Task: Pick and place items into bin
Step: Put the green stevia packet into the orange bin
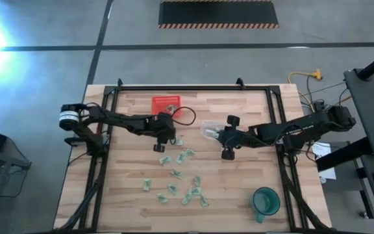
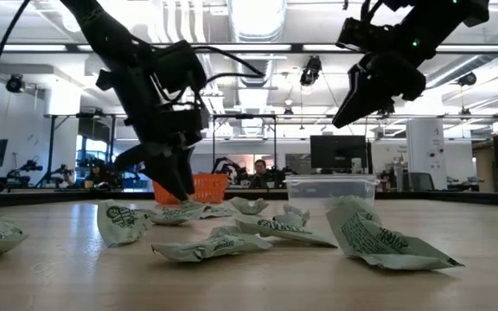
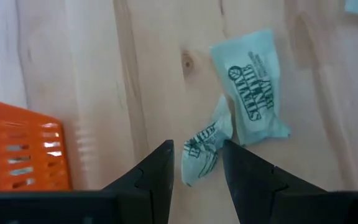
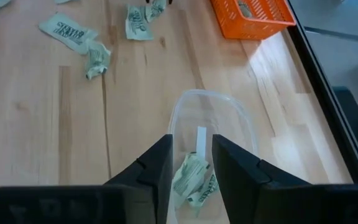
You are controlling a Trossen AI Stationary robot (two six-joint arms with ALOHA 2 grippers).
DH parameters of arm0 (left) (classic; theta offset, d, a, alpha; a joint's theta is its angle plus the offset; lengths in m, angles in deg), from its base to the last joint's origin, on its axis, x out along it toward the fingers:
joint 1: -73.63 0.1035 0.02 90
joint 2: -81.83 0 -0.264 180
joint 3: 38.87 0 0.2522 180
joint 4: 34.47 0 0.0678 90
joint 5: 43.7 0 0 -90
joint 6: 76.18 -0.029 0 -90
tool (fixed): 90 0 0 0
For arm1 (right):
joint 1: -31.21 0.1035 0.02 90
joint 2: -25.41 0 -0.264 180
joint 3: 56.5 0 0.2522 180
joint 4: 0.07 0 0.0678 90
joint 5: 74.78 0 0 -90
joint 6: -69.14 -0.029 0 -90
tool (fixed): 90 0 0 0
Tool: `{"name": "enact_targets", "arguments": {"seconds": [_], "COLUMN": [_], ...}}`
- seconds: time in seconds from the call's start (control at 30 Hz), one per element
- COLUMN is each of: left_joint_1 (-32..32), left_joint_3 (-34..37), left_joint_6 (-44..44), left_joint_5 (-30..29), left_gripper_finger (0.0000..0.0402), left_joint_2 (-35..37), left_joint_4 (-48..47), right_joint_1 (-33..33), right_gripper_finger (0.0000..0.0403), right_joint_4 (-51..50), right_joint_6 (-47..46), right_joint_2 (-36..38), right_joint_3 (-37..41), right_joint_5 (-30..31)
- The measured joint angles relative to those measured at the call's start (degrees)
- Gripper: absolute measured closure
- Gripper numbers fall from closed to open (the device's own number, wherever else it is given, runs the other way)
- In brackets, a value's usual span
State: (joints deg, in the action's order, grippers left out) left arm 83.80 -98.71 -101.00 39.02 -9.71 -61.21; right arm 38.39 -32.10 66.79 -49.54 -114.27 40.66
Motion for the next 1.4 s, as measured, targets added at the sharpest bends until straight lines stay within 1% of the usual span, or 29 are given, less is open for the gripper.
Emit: {"name": "enact_targets", "arguments": {"seconds": [0.2, 0.37, 0.43, 0.53, 0.73, 0.8, 0.97, 1.13, 1.2, 1.3, 1.37, 1.4], "left_joint_1": [1.7, 2.4, 2.4, 2.4, 2.5, 2.5, 2.4, 2.4, 2.6, 3.5, 4.7, 5.4], "left_joint_3": [-0.4, -0.7, -0.8, -0.8, -0.8, -0.8, -0.7, -0.8, -0.9, -0.6, -0.5, -0.5], "left_joint_6": [0.5, 1.8, 2.0, 2.7, 4.7, 5.0, 6.8, 6.8, 6.4, 5.6, 4.7, 4.4], "left_joint_5": [2.5, 3.5, 3.8, 4.0, 3.6, 2.9, -1.2, -6.6, -10.1, -17.5, -20.7, -21.3], "left_gripper_finger": [0.0281, 0.0281, 0.0288, 0.0314, 0.0389, 0.0395, 0.0392, 0.0392, 0.0392, 0.0392, 0.0392, 0.0392], "left_joint_2": [-2.0, -2.1, -2.1, -2.1, -1.7, -1.2, 2.2, 7.4, 9.2, 10.7, 10.8, 10.7], "left_joint_4": [-1.0, -2.0, -2.4, -2.9, -3.6, -3.7, -5.1, -5.6, -4.8, -1.1, 0.1, 0.9], "right_joint_1": [0.1, 0.1, 0.1, 0.1, 0.1, 0.1, 0.1, 0.1, 0.1, 0.1, 0.1, 0.1], "right_gripper_finger": [0.0313, 0.0321, 0.0324, 0.0328, 0.0329, 0.0327, 0.0323, 0.0329, 0.0332, 0.0335, 0.0334, 0.0333], "right_joint_4": [0.4, 0.2, 0.3, 0.3, 0.3, 0.3, 0.3, 0.5, 0.7, 0.9, 1.0, 1.0], "right_joint_6": [0.0, 0.0, 0.0, 0.0, -0.1, 0.0, -0.2, -0.2, -0.2, 0.0, 0.0, 0.0], "right_joint_2": [0.0, -0.1, -0.1, -0.1, -0.1, -0.1, -0.1, -0.1, -0.1, -0.1, -0.1, -0.1], "right_joint_3": [0.1, 0.2, 0.2, 0.2, 0.2, 0.2, 0.2, 0.2, 0.2, 0.2, 0.2, 0.2], "right_joint_5": [0.0, 0.0, 0.0, 0.0, 0.0, 0.0, 0.0, 0.0, 0.0, 0.0, 0.0, 0.0]}}
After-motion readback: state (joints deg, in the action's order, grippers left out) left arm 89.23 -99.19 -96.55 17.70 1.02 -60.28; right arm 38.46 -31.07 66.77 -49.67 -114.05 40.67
